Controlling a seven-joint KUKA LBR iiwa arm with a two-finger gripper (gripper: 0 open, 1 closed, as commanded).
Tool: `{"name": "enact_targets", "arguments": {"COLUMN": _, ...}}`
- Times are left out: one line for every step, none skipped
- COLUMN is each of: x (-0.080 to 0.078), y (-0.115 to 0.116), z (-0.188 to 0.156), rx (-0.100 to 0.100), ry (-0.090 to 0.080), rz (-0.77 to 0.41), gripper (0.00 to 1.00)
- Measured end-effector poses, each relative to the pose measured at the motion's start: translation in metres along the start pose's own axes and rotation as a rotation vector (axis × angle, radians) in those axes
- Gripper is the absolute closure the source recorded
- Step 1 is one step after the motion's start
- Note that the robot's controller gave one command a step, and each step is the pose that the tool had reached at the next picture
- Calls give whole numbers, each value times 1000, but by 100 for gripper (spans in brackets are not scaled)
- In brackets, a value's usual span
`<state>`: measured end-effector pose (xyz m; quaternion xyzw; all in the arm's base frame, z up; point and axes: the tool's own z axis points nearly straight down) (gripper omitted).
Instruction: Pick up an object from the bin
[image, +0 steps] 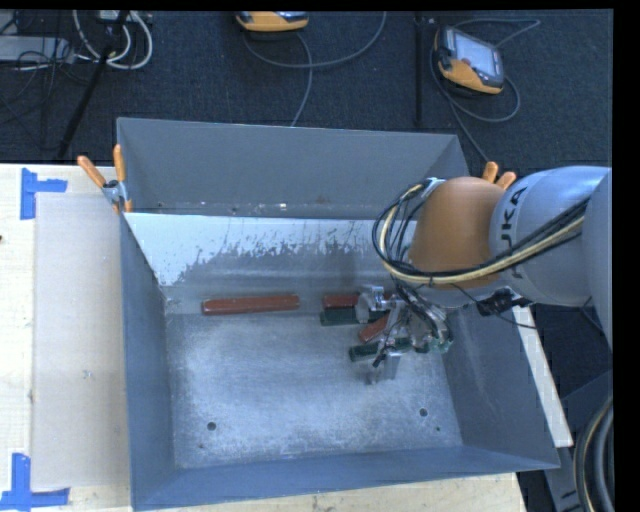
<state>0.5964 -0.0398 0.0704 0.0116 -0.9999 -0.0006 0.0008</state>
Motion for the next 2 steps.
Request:
{"name": "enact_targets", "arguments": {"x": -2, "y": -1, "z": -4, "rx": 1, "ry": -5, "rz": 1, "gripper": 100}}
{"name": "enact_targets", "arguments": {"x": 18, "y": 12, "z": -170, "rx": 2, "ry": -10, "rz": 10, "gripper": 100}}
